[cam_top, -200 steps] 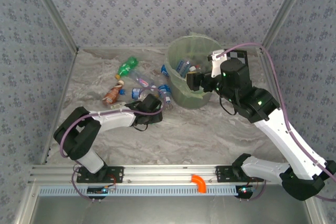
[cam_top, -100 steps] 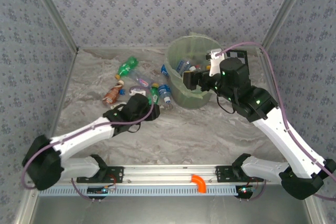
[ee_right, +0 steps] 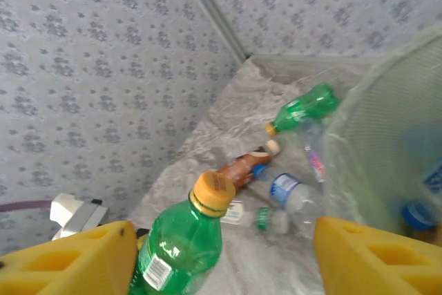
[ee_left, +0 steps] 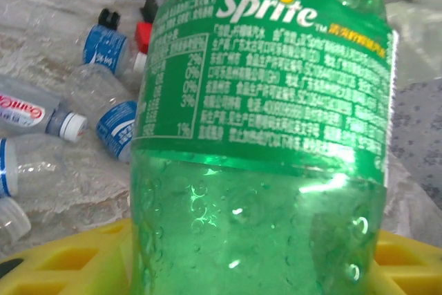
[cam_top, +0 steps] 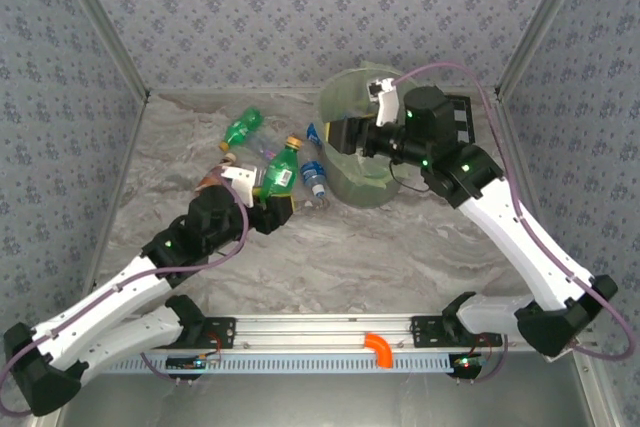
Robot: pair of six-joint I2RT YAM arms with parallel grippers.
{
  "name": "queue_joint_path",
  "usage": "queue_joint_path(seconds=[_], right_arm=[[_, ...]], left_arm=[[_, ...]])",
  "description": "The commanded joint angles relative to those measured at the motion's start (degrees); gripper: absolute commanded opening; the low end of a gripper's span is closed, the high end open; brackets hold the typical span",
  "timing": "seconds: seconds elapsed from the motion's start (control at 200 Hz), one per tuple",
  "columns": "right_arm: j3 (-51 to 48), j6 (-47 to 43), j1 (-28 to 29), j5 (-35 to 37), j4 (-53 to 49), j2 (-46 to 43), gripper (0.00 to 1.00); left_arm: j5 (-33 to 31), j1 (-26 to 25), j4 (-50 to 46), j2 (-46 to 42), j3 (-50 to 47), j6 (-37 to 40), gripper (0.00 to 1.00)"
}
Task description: Put the plastic bottles in the bin
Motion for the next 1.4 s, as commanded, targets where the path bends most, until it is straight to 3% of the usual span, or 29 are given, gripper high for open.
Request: queue_joint_path(seconds=[0.0,0.37,0.58,0.74,0.82,0.88,1.119,1.279,1.394], right_arm=[[4.06,3.18,1.92,-5.07,2.22,3.32,0.62],[9.70,3.70,8.39,-4.21,1.21,12.85,0.62],[10.81,4.16,10.01,-4.72,0.75,14.93,0.57],[10.49,4.77,10.46,-4.61,0.86,15.14,0.37],[10.50,4.96,10.55,-4.77,1.09,14.84,0.33],[10.58,5.01,10.55,-4.84,1.31,14.49,0.30],[12.40,4.47,7.85,-2.75,-2.85,11.42,0.29],[12.20,3.56,2.44,-0.38,-3.73,6.79,0.28],[11.16,0.69,-2.00,5.61,-5.03,2.98,0.29]], left_arm=[[2.90,-0.17,3.69,-2.47,-0.39,2.52,0.51],[4.19,-0.23,2.93,-6.07,0.43,2.87,0.51],[4.36,-0.23,2.70,-7.37,0.29,2.95,0.51],[4.28,-0.17,2.42,-7.80,-0.08,2.52,0.51],[3.87,-0.23,2.29,-7.90,-0.39,2.26,0.52],[3.53,-0.19,2.09,-7.86,-0.38,2.17,0.57],[0.64,-0.23,0.84,-8.66,0.33,1.69,0.99],[-1.48,-0.23,0.09,-10.63,-0.38,0.60,1.00],[-3.43,-0.23,-1.16,-11.79,-1.04,-0.02,1.00]])
